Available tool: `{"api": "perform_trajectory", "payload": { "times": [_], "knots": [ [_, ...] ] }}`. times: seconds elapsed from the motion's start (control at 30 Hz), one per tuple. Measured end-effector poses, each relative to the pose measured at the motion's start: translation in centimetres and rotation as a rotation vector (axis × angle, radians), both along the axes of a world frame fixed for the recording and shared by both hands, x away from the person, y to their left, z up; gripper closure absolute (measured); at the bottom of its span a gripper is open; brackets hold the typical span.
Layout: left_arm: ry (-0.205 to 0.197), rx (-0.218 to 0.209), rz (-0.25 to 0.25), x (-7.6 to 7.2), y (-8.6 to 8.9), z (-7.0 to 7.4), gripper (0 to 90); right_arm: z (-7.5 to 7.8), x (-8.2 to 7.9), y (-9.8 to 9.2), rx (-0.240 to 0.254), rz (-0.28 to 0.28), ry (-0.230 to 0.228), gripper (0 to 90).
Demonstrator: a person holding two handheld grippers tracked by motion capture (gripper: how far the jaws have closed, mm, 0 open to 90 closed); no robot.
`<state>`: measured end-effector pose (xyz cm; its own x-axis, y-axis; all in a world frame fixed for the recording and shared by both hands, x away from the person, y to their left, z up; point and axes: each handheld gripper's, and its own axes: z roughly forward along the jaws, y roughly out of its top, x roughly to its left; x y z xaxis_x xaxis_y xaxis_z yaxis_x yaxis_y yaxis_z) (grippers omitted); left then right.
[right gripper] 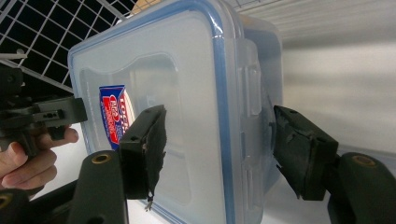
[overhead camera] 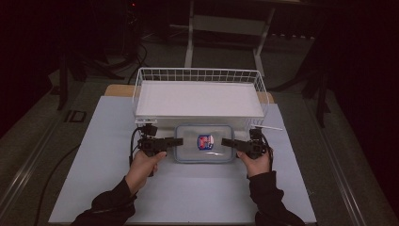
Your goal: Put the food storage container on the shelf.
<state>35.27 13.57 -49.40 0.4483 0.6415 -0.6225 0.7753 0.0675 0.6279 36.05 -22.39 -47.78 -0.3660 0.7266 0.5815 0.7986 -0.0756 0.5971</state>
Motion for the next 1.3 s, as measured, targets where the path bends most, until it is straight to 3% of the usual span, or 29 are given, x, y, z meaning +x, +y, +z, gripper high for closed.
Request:
{"api": "perform_trajectory", "payload": {
  "times": [0.3, 0.63, 0.73, 0.77, 0.83, 0.87, 0.97, 1.13, 1.2, 1.3],
  "knots": [
    [-0.01, -0.012, 0.0, 1.1, 0.4, -1.4, 50.6, -1.1, 0.6, 0.4, -0.015, -0.012, 0.014, 36.2],
    [-0.048, -0.032, 0.032, 1.2, 0.1, -1.6, 50.0, -1.9, 1.4, 0.0, 0.043, -0.033, 0.061, 35.8],
    [-0.091, 0.008, 0.036, 1.3, 0.0, -1.3, 49.3, -2.0, 1.7, 0.1, 0.045, -0.046, 0.039, 35.1],
    [-0.091, 0.008, 0.036, 1.3, 0.0, -1.3, 49.2, -2.1, 1.8, 0.2, 0.038, -0.049, 0.015, 34.4],
    [-0.091, 0.005, 0.043, 1.3, -0.1, -1.3, 49.1, -2.1, 1.8, 0.3, 0.037, -0.055, 0.013, 34.0],
    [-0.11, 0.023, 0.048, 1.4, 0.0, -1.4, 48.9, -2.2, 1.9, 0.3, 0.045, -0.068, 0.01, 33.6],
    [-0.107, 0.019, 0.059, 1.3, -0.1, -1.4, 48.5, -2.2, 2.0, 0.4, 0.057, -0.08, 0.018, 32.9],
    [-0.115, 0.002, 0.088, 1.2, -0.2, -1.7, 47.7, -2.2, 2.1, 1.2, 0.014, -0.091, -0.025, 27.3],
    [-0.138, 0.025, 0.109, 1.2, -0.3, -1.8, 46.1, -2.4, 2.2, 1.8, 0.01, -0.126, -0.046, 22.2],
    [-0.15, 0.039, 0.132, 1.1, -0.6, -1.7, 44.3, -2.5, 2.1, 2.0, 0.005, -0.151, -0.061, 22.0]
  ]
}}
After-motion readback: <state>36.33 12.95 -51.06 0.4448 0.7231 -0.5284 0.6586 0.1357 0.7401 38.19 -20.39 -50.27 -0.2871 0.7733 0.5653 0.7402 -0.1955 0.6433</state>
